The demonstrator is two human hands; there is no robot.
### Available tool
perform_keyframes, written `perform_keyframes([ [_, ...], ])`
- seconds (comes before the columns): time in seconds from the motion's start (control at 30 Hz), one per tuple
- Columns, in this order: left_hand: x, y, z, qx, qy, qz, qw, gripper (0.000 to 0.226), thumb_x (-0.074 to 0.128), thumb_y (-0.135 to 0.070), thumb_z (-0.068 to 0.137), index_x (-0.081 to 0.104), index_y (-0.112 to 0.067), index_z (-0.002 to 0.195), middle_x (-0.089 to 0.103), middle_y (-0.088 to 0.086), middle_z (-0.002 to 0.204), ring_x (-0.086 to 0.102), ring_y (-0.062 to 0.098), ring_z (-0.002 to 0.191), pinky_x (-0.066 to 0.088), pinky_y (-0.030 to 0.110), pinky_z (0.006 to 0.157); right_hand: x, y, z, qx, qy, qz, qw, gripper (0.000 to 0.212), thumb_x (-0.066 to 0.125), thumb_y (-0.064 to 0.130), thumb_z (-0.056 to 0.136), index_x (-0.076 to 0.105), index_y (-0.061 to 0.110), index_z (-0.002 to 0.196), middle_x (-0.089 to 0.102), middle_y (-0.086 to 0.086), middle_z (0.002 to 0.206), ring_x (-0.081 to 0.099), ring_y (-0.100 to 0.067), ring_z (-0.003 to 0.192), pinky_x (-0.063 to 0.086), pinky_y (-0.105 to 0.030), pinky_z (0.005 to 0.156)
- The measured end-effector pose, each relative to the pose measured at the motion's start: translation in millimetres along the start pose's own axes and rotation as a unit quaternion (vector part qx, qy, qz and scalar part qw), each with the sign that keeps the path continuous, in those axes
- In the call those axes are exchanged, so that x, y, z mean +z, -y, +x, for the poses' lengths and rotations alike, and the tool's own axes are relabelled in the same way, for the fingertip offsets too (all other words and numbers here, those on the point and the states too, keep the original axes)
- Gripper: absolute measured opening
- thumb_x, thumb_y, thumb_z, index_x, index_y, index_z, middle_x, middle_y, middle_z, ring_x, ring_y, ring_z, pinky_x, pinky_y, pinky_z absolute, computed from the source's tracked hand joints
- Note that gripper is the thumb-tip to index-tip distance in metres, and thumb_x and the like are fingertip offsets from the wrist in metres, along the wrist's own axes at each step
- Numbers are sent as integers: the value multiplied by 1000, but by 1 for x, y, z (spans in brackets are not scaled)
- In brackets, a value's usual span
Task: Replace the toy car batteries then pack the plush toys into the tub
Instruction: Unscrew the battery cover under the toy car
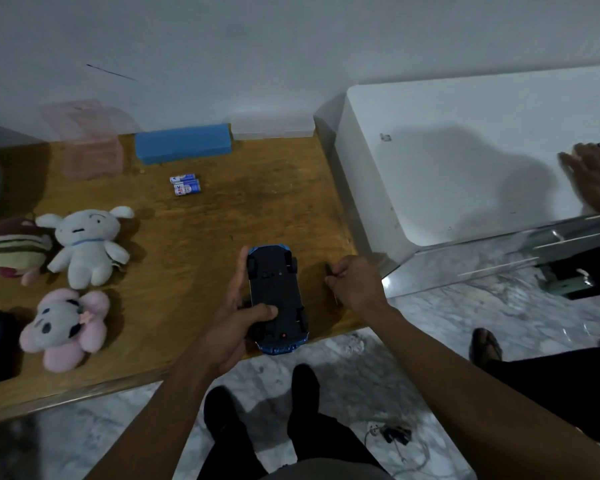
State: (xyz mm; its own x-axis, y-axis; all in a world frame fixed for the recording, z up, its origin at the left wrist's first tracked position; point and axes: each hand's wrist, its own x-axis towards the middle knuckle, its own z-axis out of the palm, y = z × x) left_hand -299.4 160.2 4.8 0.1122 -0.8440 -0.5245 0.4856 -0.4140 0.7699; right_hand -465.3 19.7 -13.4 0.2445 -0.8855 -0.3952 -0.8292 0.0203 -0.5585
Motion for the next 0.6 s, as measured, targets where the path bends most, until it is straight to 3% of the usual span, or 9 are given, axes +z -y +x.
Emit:
perform_keyframes([
  [0.2, -3, -5, -2, 11, 22, -8, 1000, 99, 48, 19, 86, 22, -60, 141, 63, 10, 129, 61, 34, 115, 57, 43, 83, -4, 2, -1, 10, 9, -6, 1000, 10, 72, 20, 83, 70, 11, 86, 69, -5, 88, 64, -17, 84, 44, -24, 70],
  [0.33, -9, -16, -5, 18, 24, -2, 1000, 100, 50, 18, 85, 22, -60, 140, 64, 12, 126, 64, 33, 109, 58, 41, 78, -14, 18, -6, -11, -42, 26, 999, 11, 69, 24, 86, 64, 15, 90, 67, -3, 86, 64, -15, 76, 46, -20, 63],
  [0.4, -12, -22, -8, 21, 23, 4, 1000, 101, 51, 19, 84, 21, -59, 141, 66, 10, 124, 65, 32, 108, 58, 41, 79, -22, 43, -13, -74, -53, 43, 995, 10, 67, 24, 87, 66, 18, 94, 64, 5, 84, 59, -4, 71, 43, -14, 58],
  [0.5, -19, -34, -12, 32, 36, -2, 999, 106, 60, 13, 75, 21, -59, 142, 64, 9, 127, 63, 34, 113, 55, 46, 84, -33, 91, -30, -195, 15, 70, 978, 13, 69, 23, 85, 70, 23, 98, 64, 10, 94, 59, -2, 84, 51, -17, 75],
  [0.6, -28, -47, -16, 44, 54, -4, 998, 110, 63, 10, 69, 21, -61, 141, 60, 9, 132, 61, 33, 116, 54, 48, 86, -32, 127, -41, -272, 86, -18, 958, 27, 71, 24, 84, 70, 23, 111, 61, 8, 100, 54, -5, 87, 43, -11, 71],
])
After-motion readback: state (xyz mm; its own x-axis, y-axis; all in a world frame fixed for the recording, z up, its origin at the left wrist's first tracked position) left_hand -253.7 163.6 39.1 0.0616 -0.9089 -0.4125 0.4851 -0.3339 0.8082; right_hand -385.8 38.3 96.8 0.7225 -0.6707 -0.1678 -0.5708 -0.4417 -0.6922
